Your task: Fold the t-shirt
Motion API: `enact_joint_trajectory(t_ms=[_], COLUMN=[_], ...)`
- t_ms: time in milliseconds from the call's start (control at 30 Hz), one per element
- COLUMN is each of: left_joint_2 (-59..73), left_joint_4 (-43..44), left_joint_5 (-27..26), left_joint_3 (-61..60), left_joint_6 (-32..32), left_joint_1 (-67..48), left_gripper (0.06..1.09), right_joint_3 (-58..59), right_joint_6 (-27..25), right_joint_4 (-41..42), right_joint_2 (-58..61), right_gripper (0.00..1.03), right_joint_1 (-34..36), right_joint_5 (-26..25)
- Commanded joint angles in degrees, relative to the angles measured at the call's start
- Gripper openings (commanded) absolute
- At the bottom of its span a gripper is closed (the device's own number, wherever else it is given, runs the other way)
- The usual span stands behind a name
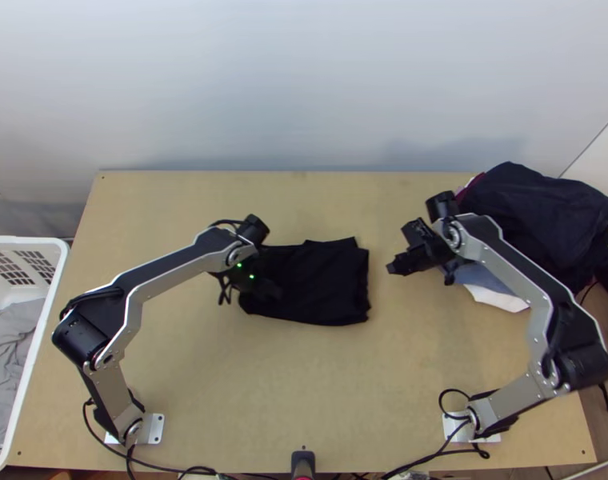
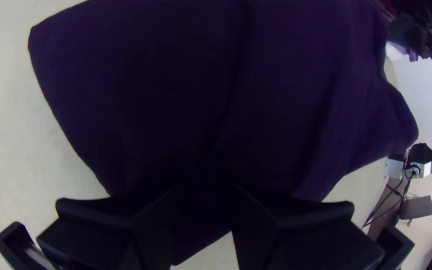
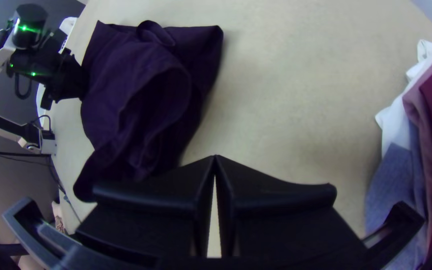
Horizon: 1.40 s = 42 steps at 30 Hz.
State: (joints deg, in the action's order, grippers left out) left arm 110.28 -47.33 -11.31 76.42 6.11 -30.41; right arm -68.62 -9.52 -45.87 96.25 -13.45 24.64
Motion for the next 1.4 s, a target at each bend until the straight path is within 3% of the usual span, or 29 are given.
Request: enact_joint_trajectory(t_ms=[0, 67, 133, 433, 633, 833, 1000, 1367], left_joint_2=[-5.4, -7.6, -9.4, -13.1, -16.2, -20.0, -23.7, -27.7], left_joint_4=[-4.4, -6.0, -7.2, -13.7, -17.2, -20.6, -21.1, -22.1], left_joint_5=[-0.6, -0.6, -0.9, -3.1, -3.2, -3.1, -3.0, -2.9], left_joint_3=[1.4, 2.5, 3.7, 9.0, 10.0, 8.7, 5.5, 1.2], left_joint_6=[-1.0, -0.6, 0.1, -0.1, -2.0, -2.9, -2.7, -2.9], left_joint_1=[0.0, 0.4, 1.3, 3.2, 10.0, 14.5, 17.5, 19.8], left_gripper=[0.62, 0.78, 1.03, 1.05, 1.05, 1.05, 1.05, 1.05], right_joint_3=[0.2, 0.2, 0.2, -1.2, -0.5, 3.5, 7.4, 8.5], right_joint_6=[-0.4, -0.8, -1.5, 2.0, 4.4, 13.1, 18.4, 18.7], right_joint_4=[-7.2, -9.8, -11.4, -11.7, -5.4, 6.5, 14.3, 15.1], right_joint_2=[-6.5, -6.1, -4.5, -1.8, 0.4, -0.4, 0.0, 2.5], right_gripper=[0.41, 0.82, 0.98, 0.99, 0.99, 0.99, 0.99, 0.99], right_joint_1=[3.8, 3.3, 2.1, -1.3, -2.7, -3.7, -4.9, -9.0], right_joint_5=[1.2, 3.1, 3.6, 19.4, 19.8, 19.7, 13.7, 12.4])
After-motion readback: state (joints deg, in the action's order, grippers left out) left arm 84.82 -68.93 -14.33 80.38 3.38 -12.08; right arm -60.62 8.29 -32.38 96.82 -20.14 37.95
